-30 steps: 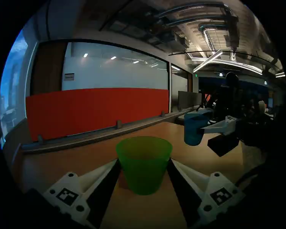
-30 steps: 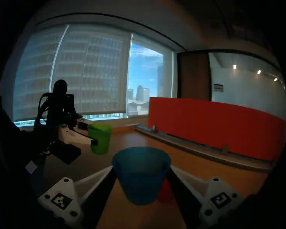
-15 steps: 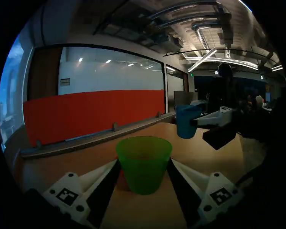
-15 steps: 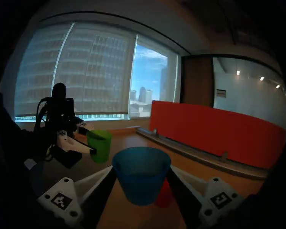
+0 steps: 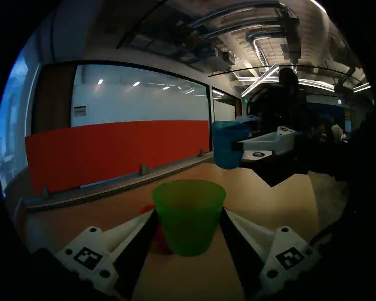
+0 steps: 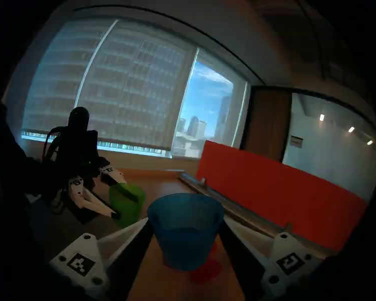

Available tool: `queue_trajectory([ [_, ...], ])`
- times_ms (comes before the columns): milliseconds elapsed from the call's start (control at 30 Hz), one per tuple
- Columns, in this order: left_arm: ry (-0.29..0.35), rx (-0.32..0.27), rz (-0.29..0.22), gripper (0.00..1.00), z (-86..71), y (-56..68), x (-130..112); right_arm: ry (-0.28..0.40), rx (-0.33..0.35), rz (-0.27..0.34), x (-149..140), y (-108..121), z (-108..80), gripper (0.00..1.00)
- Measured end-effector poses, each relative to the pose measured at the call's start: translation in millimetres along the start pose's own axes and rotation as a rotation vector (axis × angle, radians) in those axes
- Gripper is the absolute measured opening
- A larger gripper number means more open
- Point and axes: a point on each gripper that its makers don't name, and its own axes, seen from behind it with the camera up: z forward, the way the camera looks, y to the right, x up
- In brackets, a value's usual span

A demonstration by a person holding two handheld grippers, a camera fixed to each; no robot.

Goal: Pour water

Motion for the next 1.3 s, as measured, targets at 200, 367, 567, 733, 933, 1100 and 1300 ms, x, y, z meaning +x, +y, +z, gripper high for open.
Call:
queue_trajectory([
  [200,0.012,-0.012,-0.013,0.83,6.1,4.7,-0.9,0.002,-0.006,-0.07,14.2,5.5,6.4,0.89],
  [367,0.011,-0.029,-0.01,0.83,10.3,10.4,-3.8,-0.004,-0.005,-0.127,20.6,6.6,10.9,0.89],
  [567,0.017,-0.053,-0.023,0.82,14.1,18.4,-5.4,-0.007,-0.011,-0.186,28.0,8.3,15.3,0.89],
  [733,0.029,-0.067,-0.036,0.82,15.7,23.0,-3.9,-0.007,-0.013,-0.218,35.6,10.4,18.9,0.89],
  [933,0.03,-0.078,-0.036,0.82,17.7,27.6,-4.7,-0.003,-0.011,-0.274,44.7,10.0,22.6,0.89],
  [1100,0.03,-0.087,-0.032,0.82,19.3,31.6,-4.8,0.0,-0.012,-0.327,50.4,8.6,25.6,0.89],
  [1300,0.032,-0.102,-0.027,0.82,21.0,37.4,-2.7,0.009,-0.025,-0.394,58.2,8.3,28.3,0.89],
])
